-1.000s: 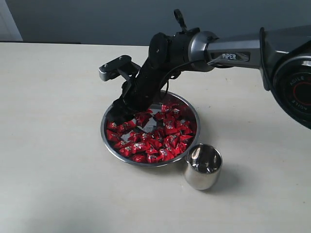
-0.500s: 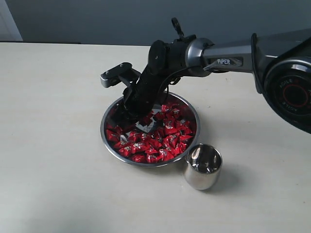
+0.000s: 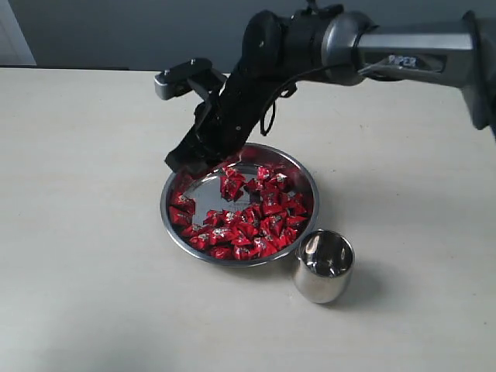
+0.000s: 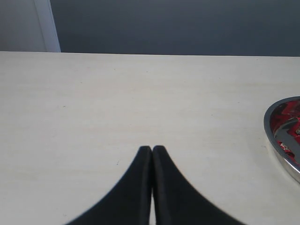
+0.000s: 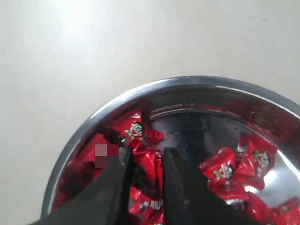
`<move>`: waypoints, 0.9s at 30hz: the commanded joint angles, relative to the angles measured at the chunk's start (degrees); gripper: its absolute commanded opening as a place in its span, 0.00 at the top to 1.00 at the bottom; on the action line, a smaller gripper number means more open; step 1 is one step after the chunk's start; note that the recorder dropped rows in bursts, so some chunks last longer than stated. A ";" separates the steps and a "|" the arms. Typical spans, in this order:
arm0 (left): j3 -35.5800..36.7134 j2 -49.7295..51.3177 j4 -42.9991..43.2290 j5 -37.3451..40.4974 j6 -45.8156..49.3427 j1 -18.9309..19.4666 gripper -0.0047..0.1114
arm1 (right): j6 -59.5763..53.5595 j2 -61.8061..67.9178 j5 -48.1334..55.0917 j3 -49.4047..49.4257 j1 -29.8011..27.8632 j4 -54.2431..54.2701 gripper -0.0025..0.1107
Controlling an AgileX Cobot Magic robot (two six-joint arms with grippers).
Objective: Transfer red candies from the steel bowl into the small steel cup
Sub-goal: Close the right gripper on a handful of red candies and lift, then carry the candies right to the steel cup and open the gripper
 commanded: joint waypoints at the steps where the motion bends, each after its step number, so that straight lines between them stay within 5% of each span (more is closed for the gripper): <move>1: 0.17 -0.30 0.00 -0.23 -0.13 -0.29 0.96 | 2.75 -5.58 4.90 1.04 -0.15 -2.81 0.98; 17: 0.17 -0.30 0.00 -0.23 -0.13 -0.29 0.96 | 12.98 -27.90 -5.98 32.11 -0.24 -11.29 0.98; 27: 0.17 -0.30 0.00 -0.23 -0.13 -0.29 0.96 | 14.84 -30.18 -6.39 35.93 -0.24 -11.29 0.98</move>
